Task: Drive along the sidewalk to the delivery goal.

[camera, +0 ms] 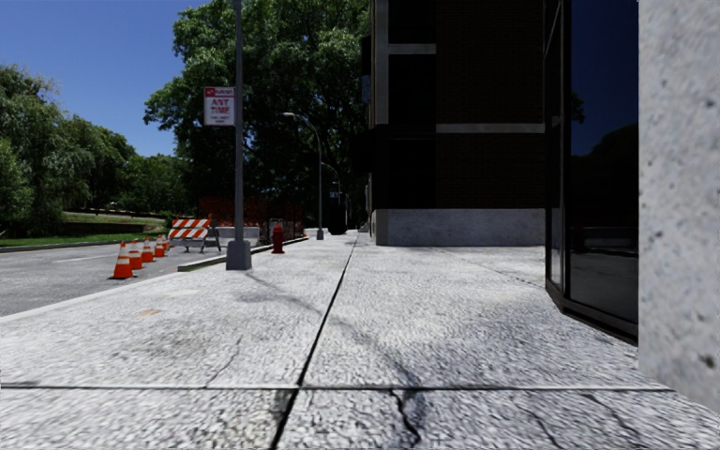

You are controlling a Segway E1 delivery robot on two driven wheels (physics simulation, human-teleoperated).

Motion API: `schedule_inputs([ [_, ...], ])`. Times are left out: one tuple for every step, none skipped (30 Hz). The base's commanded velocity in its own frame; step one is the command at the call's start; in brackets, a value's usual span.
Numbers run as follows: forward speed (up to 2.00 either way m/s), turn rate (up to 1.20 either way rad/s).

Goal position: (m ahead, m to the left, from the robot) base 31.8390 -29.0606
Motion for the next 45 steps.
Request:
schedule_inputs([
  [2.00,0.00],
  [2.00,0.00],
  [2.00,0.00],
  [2.00,0.00],
  [2.00,0.00],
  [2.00,0.00],
  [2.00,0.00],
  [2.00,0.00],
  [2.00,0.00],
  [2.00,0.00],
  [2.00,0.00],
  [2.00,0.00],
  [2.00,-0.05],
  [2.00,-0.05],
  [2.00,-0.16],
  [2.00,-0.22],
  [2.00,-0.23],
  [2.00,-0.24],
  [2.00,-0.24],
  [2.00,-0.24],
  [2.00,-0.24],
  [2.00,-0.24],
  [2.00,-0.24],
  [2.00,-0.24],
  [2.00,-0.30],
  [2.00,-0.35],
  [2.00,-0.38],
  [2.00,-0.38],
  [2.00,-0.38],
  [2.00,-0.39],
  [2.00,-0.39],
  [2.00,-0.39],
  [2.00,-0.40],
  [2.00,-0.44],
  [2.00,-0.48],
  [2.00,-0.49],
  [2.00,-0.49],
  [2.00,-0.50],
  [2.00,-0.50],
  [2.00,-0.50],
  [2.00,-0.50],
  [2.00,-0.50],
  [2.00,-0.50],
  [2.00,-0.50],
  [2.00,-0.50],
])
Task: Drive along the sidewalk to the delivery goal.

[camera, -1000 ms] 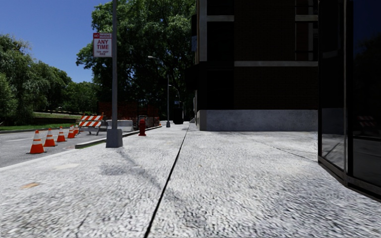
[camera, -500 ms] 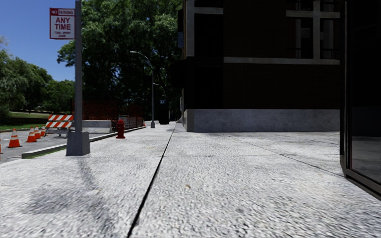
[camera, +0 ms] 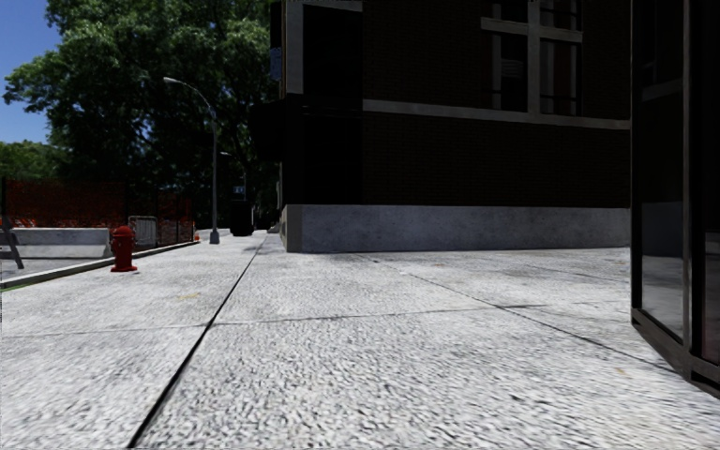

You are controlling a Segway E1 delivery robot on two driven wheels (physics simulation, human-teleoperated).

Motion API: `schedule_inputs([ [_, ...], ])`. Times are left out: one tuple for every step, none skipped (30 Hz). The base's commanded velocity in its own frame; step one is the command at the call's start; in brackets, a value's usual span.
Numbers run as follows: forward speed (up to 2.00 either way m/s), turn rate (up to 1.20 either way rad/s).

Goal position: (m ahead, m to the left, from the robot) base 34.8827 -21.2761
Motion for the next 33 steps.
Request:
schedule_inputs([
  [2.00,-0.50],
  [2.00,-0.50],
  [2.00,-0.50],
  [2.00,-0.50],
  [2.00,-0.50],
  [2.00,-0.50],
  [2.00,-0.50],
  [2.00,-0.50],
  [2.00,-0.50],
  [2.00,-0.50],
  [2.00,-0.50],
  [2.00,-0.50],
  [2.00,-0.50],
  [2.00,-0.50],
  [2.00,-0.50],
  [2.00,-0.50],
  [2.00,-0.50],
  [2.00,-0.50],
  [2.00,-0.50],
  [2.00,-0.50],
  [2.00,-0.50],
  [2.00,-0.50],
  [2.00,-0.50],
  [2.00,-0.50],
  [2.00,-0.50],
  [2.00,-0.50],
  [2.00,-0.50],
  [2.00,-0.50],
  [2.00,-0.50],
  [2.00,-0.50],
  [2.00,-0.50],
  [2.00,-0.50],
  [2.00,-0.50],
])
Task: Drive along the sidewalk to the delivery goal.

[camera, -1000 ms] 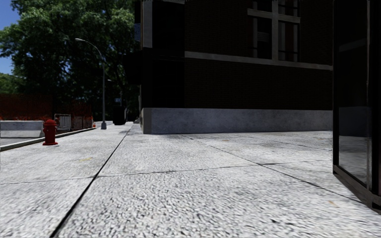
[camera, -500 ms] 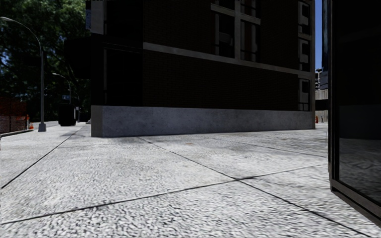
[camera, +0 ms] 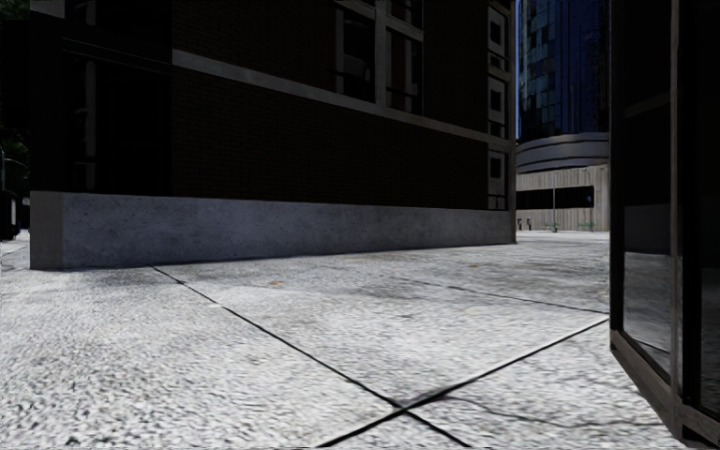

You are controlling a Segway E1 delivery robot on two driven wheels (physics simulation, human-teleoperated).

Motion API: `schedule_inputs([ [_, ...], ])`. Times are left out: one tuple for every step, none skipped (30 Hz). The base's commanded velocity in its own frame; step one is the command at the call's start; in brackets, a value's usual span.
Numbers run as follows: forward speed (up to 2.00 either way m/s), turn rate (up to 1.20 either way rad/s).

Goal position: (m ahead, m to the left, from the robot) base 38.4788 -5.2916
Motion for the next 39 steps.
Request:
schedule_inputs([
  [2.00,-0.50],
  [2.00,-0.50],
  [2.00,-0.50],
  [2.00,-0.50],
  [2.00,-0.50],
  [2.00,-0.50],
  [2.00,-0.50],
  [2.00,-0.50],
  [2.00,-0.50],
  [2.00,-0.50],
  [2.00,-0.50],
  [2.00,-0.50],
  [2.00,-0.50],
  [2.00,-0.50],
  [2.00,-0.50],
  [2.00,-0.50],
  [2.00,-0.50],
  [2.00,-0.50],
  [2.00,-0.50],
  [2.00,-0.50],
  [2.00,-0.50],
  [2.00,-0.50],
  [2.00,-0.50],
  [2.00,-0.50],
  [2.00,-0.50],
  [2.00,-0.50],
  [2.00,-0.50],
  [2.00,-0.50],
  [2.00,-0.50],
  [2.00,-0.50],
  [2.00,-0.50],
  [2.00,-0.50],
  [2.00,-0.50],
  [2.00,-0.50],
  [2.00,-0.50],
  [2.00,-0.50],
  [2.00,-0.50],
  [2.00,-0.49],
  [2.00,-0.49],
])
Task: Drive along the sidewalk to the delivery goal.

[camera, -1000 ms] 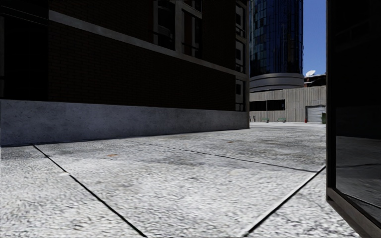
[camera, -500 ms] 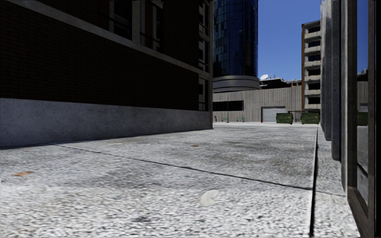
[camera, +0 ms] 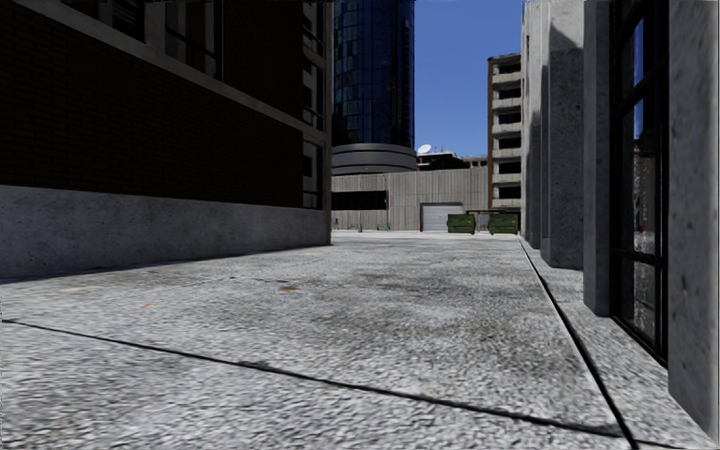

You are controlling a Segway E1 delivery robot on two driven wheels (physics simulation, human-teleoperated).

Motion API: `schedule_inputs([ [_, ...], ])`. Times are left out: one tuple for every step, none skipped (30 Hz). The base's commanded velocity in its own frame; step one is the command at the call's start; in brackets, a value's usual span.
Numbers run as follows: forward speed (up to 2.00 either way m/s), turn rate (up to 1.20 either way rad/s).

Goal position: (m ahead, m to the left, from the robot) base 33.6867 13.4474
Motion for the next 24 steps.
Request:
schedule_inputs([
  [2.00,-0.46],
  [2.00,-0.30],
  [2.00,0.00],
  [2.00,0.00],
  [2.00,0.00],
  [2.00,0.00],
  [2.00,0.00],
  [2.00,0.00],
  [2.00,0.00],
  [2.00,0.00],
  [2.00,0.00],
  [2.00,0.00],
  [2.00,0.00],
  [2.00,0.00],
  [2.00,0.00],
  [2.00,0.00],
  [2.00,0.00],
  [2.00,0.00],
  [2.00,0.00],
  [2.00,0.00],
  [2.00,0.00],
  [2.00,0.00],
  [2.00,0.00],
  [2.00,0.00],
])
